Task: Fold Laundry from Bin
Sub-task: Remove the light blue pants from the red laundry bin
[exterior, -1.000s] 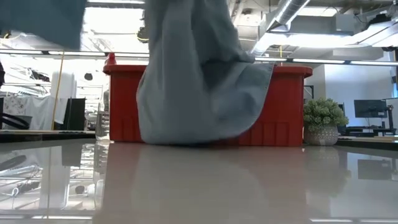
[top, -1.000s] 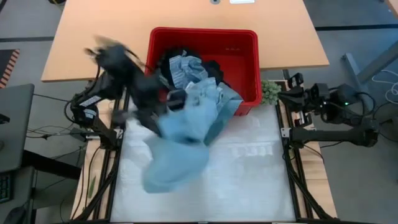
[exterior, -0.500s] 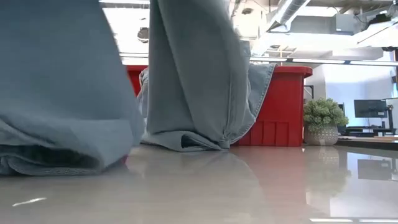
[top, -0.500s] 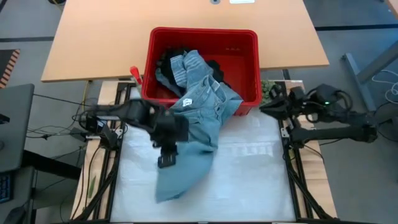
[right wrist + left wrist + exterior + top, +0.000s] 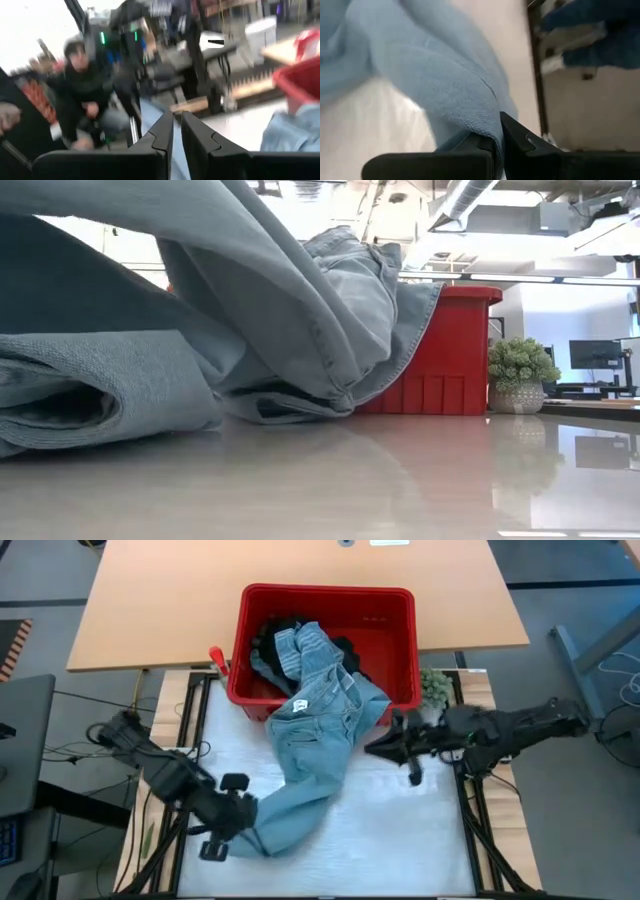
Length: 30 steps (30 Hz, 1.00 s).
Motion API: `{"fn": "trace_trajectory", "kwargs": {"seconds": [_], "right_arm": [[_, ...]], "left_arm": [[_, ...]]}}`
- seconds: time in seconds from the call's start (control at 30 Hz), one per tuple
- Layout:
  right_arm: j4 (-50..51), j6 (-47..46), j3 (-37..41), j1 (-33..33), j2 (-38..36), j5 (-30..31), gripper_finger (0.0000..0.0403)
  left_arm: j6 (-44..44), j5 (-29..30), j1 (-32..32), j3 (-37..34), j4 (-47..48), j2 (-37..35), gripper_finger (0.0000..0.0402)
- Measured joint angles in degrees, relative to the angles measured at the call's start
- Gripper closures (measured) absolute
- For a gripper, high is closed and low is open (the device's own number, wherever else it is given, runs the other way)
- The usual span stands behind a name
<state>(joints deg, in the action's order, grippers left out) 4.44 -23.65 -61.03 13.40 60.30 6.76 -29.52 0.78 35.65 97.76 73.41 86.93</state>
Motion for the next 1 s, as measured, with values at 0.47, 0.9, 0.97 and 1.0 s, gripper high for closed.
{"fn": "trace_trajectory", "kwargs": {"seconds": [0.47,0.9,0.97,1.0], "right_arm": [[22.5,-8.5,-7.7,5.3,9.4,0.6,0.0337],[36.5,-3.2,-7.7,7.2,9.2,0.6,0.0337],[37.5,-1.9,-7.7,7.2,9.2,0.6,0.0337],[37.9,-1.5,-7.7,7.2,9.2,0.6,0.0337]], "left_arm": [[-13.7,-6.0,2.1,-23.3,-18.5,-6.3,0.0401],[-31.6,-20.6,-2.9,-24.9,-17.3,-6.2,0.0274],[-33.5,-25.9,-4.4,-24.9,-18.2,-6.3,0.025],[-34.2,-28.2,-5.2,-24.9,-18.8,-6.3,0.024]]}}
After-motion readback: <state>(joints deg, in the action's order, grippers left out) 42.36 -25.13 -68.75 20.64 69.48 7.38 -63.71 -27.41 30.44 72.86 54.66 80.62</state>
